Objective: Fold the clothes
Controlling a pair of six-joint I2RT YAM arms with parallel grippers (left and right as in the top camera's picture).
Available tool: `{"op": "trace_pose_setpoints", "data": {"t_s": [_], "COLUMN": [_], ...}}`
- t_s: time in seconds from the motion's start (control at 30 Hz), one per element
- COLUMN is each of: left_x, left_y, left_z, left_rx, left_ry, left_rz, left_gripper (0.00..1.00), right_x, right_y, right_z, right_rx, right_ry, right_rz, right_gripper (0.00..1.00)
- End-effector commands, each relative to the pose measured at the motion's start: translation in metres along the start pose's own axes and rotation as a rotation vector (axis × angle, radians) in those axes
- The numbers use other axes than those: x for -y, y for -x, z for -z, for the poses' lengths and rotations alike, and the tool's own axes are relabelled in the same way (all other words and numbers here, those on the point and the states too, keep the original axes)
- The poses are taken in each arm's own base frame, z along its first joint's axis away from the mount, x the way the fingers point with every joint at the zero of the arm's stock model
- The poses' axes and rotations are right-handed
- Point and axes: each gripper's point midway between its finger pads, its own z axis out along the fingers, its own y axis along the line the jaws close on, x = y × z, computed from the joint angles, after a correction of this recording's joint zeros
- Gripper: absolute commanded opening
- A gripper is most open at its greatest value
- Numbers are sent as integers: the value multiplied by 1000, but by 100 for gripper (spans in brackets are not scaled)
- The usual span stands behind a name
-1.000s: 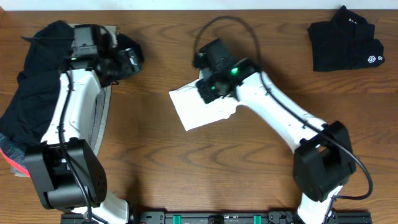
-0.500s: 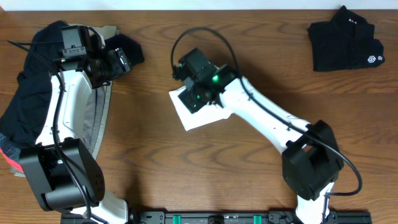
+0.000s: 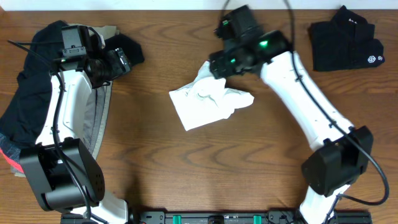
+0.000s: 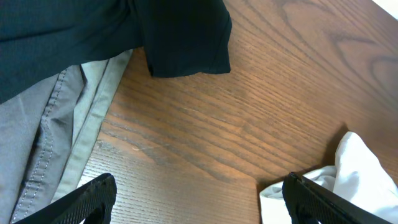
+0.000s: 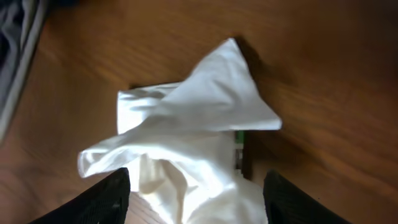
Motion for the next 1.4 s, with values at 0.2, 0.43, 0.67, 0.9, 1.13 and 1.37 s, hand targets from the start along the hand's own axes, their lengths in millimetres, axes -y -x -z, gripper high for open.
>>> {"op": "trace_pose_setpoints", "data": {"t_s": [0.2,0.43,0.67,0.9,1.13,1.37], "left_x": [-5,-5,-24,-45,-46,-46], "left_y": [-3,-1,5,12,13,14], "left_z": [-3,-3,0,5,6,6], "left_rx": [-12,-6,18,34,37,42], "left_ry": [12,15,72,93,94,93], "left_rz": [11,-10,12,58,60,59], "left_gripper": [87,87,87,87,87,87], "right_x": [-17,-31,-88,-134,-119,-39], "right_y": [-50,-43,-6,-35,-20,-18], "right_z": [-57,-71,-66,-78,-59,-16], "right_rx": [-161,-86,114,99,141,48], "right_ry": [235,280,405,351,263,135], "right_rz": [-184,-126,65,221,212,58], "right_gripper": [63,12,1,52,93,92]}}
